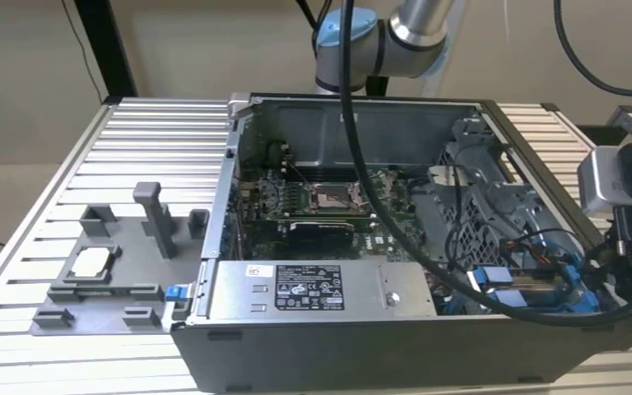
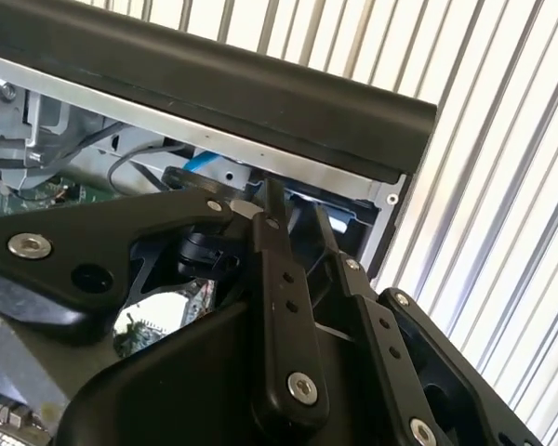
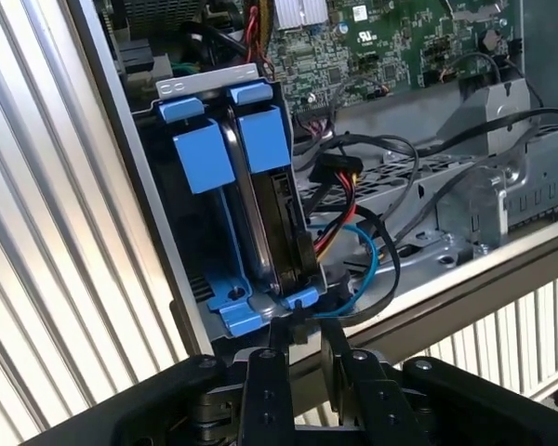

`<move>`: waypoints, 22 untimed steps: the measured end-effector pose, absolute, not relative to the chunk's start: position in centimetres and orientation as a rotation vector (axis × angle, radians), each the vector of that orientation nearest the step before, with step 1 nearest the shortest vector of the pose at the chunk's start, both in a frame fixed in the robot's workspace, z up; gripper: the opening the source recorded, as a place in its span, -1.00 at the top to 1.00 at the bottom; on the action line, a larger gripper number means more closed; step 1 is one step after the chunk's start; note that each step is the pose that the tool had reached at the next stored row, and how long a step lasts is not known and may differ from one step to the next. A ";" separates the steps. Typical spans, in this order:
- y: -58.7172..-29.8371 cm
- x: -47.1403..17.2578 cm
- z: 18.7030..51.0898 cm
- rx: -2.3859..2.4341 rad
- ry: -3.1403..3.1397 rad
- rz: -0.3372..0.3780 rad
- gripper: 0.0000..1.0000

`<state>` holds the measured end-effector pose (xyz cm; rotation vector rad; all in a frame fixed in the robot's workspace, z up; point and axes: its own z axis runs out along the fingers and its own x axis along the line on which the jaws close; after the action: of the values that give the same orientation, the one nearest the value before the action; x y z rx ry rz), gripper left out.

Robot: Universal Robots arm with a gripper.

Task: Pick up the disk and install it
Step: 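Insert the second disk wire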

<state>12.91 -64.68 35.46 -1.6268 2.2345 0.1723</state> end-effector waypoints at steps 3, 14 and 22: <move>-64.7 12.6 35.5 -1.613 2.244 0.182 -1.00; -64.6 12.9 35.3 -1.631 2.294 0.284 -1.00; -64.6 13.4 34.5 -1.681 2.264 0.294 -1.00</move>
<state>13.42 -64.61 34.55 -1.6812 2.2637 0.2943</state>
